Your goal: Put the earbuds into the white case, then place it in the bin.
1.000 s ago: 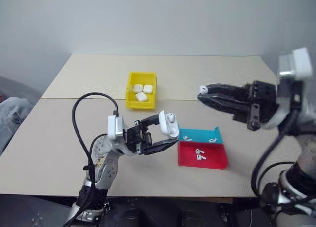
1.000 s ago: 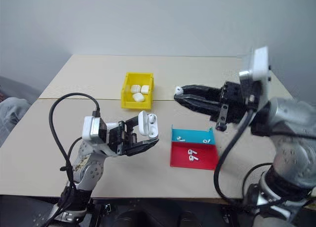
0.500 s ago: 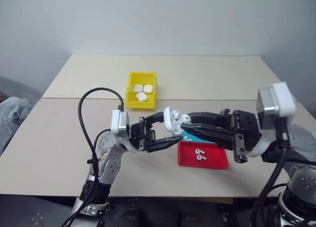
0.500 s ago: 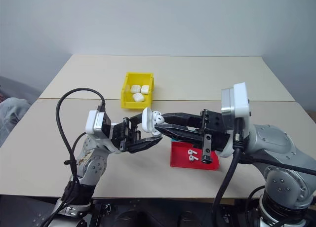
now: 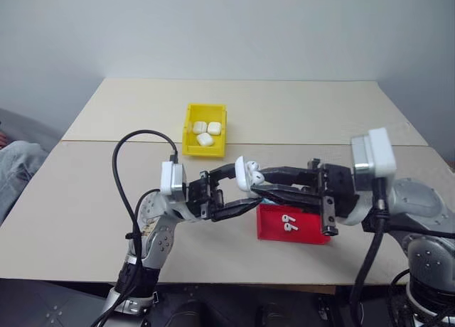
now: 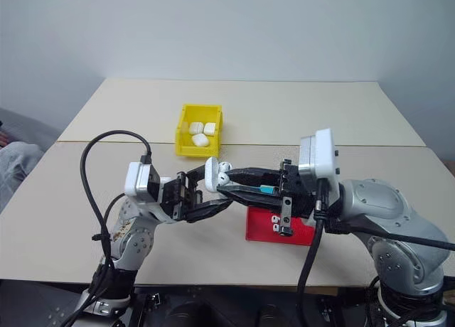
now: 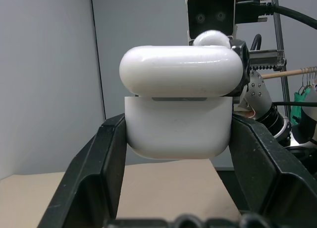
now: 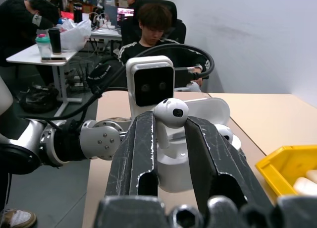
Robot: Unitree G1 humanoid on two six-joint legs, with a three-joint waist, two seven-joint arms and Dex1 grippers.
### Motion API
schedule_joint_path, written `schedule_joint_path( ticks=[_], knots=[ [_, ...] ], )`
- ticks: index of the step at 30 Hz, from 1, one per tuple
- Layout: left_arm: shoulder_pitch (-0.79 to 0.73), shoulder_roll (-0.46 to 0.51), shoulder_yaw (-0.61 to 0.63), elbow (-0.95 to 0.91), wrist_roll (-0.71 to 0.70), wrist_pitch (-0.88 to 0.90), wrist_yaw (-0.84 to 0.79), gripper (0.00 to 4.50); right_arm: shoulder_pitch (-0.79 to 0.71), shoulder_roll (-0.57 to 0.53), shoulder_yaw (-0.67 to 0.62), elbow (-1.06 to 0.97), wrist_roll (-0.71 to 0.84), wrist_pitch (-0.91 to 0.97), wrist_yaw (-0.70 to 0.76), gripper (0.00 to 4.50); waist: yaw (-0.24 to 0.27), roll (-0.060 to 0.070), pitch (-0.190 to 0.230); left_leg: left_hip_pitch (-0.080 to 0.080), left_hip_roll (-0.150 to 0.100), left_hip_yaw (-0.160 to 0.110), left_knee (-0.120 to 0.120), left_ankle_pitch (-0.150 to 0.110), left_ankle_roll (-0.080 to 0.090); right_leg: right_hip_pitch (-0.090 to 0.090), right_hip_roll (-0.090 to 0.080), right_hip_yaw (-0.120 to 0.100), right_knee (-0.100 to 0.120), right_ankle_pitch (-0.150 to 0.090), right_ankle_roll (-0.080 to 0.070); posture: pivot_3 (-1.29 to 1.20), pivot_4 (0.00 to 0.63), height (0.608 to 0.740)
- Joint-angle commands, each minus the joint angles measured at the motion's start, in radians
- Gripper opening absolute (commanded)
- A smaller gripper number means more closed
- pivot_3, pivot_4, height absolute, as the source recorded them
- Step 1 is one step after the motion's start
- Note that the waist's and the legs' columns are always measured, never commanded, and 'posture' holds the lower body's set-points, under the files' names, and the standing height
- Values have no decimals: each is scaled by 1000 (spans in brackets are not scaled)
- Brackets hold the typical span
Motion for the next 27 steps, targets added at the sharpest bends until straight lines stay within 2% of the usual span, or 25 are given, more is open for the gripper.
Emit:
schedule_joint_path(
  ticks=[1, 4, 7, 10, 15, 19, 24, 27],
  knots=[
    [2, -5, 9, -37, -4, -24, -3, 2818, 5, -13, 11, -11, -14, -58, 2, 863, -1, 0, 0, 0, 0, 0, 0, 0, 0, 0, 0, 0, 0, 0, 0, 0, 150, 740],
    [1, -7, 7, -38, -2, -24, -3, 2818, 13, -19, 17, -6, -21, -81, 10, 863, 0, 0, 0, 0, 0, 0, 0, 0, 0, 0, 0, 0, 0, 0, 0, 0, 150, 740],
    [-1, -6, 7, -36, 2, -25, -2, 2818, 23, -25, 25, -10, -37, -106, 17, 1614, 0, 0, 0, 0, 0, 0, 0, 0, 0, 0, 0, 0, 0, 0, 0, 0, 150, 740],
    [-1, -4, 8, -36, 5, -25, 0, 2818, 23, -30, 36, -4, -51, -113, 2, 2601, 0, 0, 0, 0, 0, 0, 0, 0, 0, 0, 0, 0, 0, 0, 0, 0, 150, 740],
    [2, -5, 7, -37, 7, -24, 3, 2818, 27, -35, 32, 6, -51, -137, 23, 2601, 0, 0, 0, 0, 0, 0, 0, 0, 0, 0, 0, 0, 0, 0, 0, 0, 150, 740],
    [1, 8, 12, -3, 28, -34, -4, 2818, 39, -57, -35, 18, 25, -155, 83, 2601, 0, 0, 0, 0, 0, 0, 0, 0, 0, 0, 0, 0, 0, 0, 0, 0, 150, 740],
    [-14, 13, 2, 71, 71, -66, -31, 2818, -41, -121, -50, 81, 60, -141, 122, 2601, -1, 0, 0, 0, 0, 0, 0, 0, 0, 0, 0, 0, 0, 0, 0, 0, 150, 740],
    [-36, -4, -8, 125, 108, -110, -45, 2818, -138, -154, 3, 126, 18, -128, 118, 1992, -2, 0, 0, 0, 0, 0, 0, 0, 0, 0, 0, 0, 0, 0, 0, 0, 150, 740]
  ],
)
